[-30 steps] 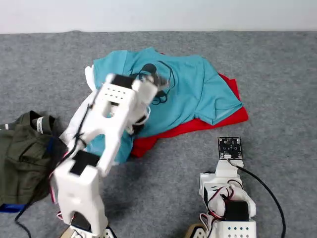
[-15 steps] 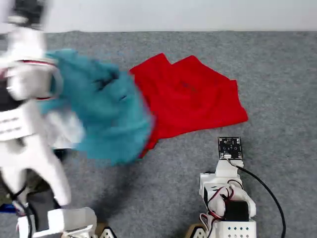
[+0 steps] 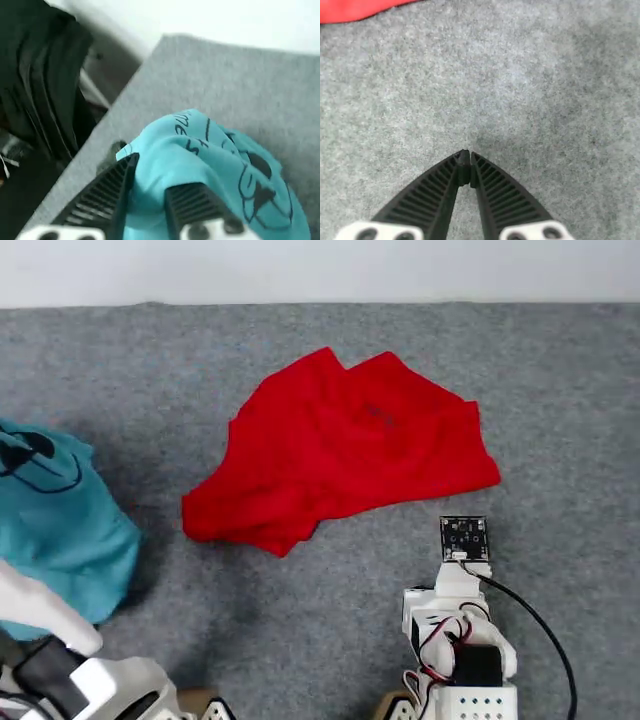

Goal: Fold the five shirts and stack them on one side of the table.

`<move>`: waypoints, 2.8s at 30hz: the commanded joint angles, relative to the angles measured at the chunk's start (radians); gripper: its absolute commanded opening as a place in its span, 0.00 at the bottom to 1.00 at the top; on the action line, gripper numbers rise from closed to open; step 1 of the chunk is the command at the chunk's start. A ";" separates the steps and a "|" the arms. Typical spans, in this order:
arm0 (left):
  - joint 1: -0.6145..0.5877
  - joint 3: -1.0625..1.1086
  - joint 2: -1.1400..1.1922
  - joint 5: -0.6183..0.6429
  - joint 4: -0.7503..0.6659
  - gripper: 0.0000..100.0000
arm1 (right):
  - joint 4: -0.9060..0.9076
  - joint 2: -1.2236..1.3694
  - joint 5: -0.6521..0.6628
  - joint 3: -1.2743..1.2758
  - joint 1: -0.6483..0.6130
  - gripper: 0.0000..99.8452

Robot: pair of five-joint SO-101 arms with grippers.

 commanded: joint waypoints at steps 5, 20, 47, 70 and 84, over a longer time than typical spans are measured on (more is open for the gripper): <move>-0.018 0.120 -0.055 -0.092 0.028 0.25 | 0.004 -0.007 0.009 0.015 0.001 0.01; -0.044 0.047 -0.057 -0.233 0.040 0.32 | 0.004 -0.007 0.009 0.015 0.001 0.01; 0.107 -0.461 -0.057 -0.029 0.092 0.25 | 0.004 -0.007 0.009 0.015 0.001 0.01; -0.540 0.530 -0.058 -0.852 0.095 0.32 | 0.004 -0.007 0.009 0.015 0.001 0.01; -0.230 1.010 -0.509 -0.887 0.094 0.32 | 0.004 -0.007 0.009 0.015 0.001 0.01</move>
